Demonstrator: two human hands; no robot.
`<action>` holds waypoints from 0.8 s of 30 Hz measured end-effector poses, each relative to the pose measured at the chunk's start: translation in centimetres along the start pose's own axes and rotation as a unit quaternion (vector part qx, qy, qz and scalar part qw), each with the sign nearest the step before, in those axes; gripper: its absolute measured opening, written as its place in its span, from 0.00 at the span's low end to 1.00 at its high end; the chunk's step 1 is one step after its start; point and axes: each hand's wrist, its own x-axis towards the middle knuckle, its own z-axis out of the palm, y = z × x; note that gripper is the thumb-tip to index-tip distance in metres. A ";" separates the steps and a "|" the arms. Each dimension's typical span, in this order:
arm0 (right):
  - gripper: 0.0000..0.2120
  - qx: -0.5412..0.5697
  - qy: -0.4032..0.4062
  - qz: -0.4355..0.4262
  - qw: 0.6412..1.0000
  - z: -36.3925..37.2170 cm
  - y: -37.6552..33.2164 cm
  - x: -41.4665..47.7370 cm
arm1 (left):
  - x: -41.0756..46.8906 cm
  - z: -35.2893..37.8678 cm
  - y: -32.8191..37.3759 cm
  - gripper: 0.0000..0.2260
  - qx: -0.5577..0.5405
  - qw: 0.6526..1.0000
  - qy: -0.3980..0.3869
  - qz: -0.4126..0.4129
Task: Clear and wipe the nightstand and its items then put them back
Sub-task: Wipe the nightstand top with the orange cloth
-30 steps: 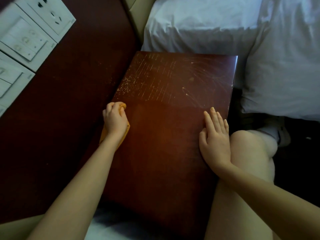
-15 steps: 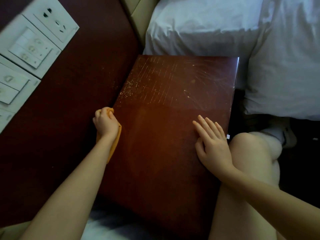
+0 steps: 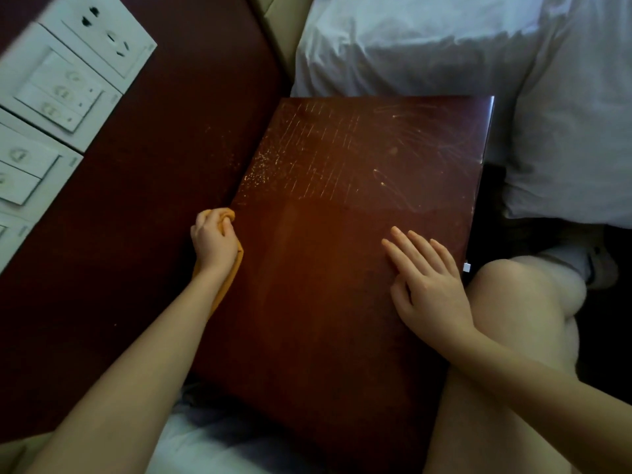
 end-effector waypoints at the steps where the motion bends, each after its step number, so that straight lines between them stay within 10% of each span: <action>1: 0.24 -0.001 0.002 0.001 1.000 0.1 0.0 -0.1 | 0.6 0.3 0.5 0.12 0.001 1.000 0.009 -0.011; 13: 0.24 0.000 0.009 0.011 1.000 0.3 0.2 0.0 | 0.3 0.3 -0.9 0.12 -0.002 0.995 -0.050 0.087; 24: 0.23 0.002 0.013 0.018 1.000 0.4 0.2 0.2 | 3.0 1.7 1.6 0.12 0.015 1.000 0.015 0.012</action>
